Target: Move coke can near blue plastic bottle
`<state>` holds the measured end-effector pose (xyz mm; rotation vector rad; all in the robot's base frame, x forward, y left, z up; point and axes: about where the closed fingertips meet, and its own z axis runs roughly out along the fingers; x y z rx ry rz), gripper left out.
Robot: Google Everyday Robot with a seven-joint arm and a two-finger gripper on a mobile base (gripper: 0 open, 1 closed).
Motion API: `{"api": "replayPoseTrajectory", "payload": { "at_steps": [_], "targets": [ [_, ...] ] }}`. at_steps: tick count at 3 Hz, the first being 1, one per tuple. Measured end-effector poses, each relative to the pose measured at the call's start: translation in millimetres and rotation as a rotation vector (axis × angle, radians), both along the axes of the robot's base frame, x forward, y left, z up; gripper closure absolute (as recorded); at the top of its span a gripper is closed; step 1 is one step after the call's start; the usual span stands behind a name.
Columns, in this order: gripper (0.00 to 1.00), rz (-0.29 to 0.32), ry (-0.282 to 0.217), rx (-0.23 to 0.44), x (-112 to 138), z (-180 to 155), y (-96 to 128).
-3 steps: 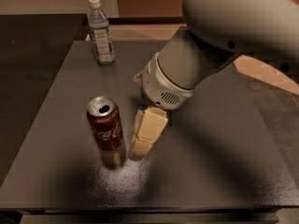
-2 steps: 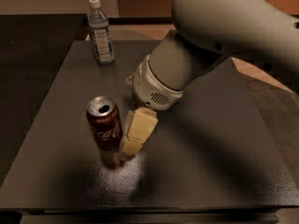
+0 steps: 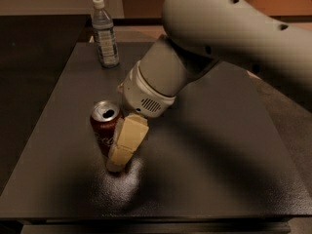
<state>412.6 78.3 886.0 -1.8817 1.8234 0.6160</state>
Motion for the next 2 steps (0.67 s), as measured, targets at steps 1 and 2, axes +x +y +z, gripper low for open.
{"api": "replayPoseTrajectory", "payload": {
  "at_steps": [1,2],
  "targets": [
    [0.17,0.007,0.018,0.008,-1.3,-0.6,6.4],
    [0.40,0.009,0.034,0.019,-1.2,1.6,10.0]
  ]
}}
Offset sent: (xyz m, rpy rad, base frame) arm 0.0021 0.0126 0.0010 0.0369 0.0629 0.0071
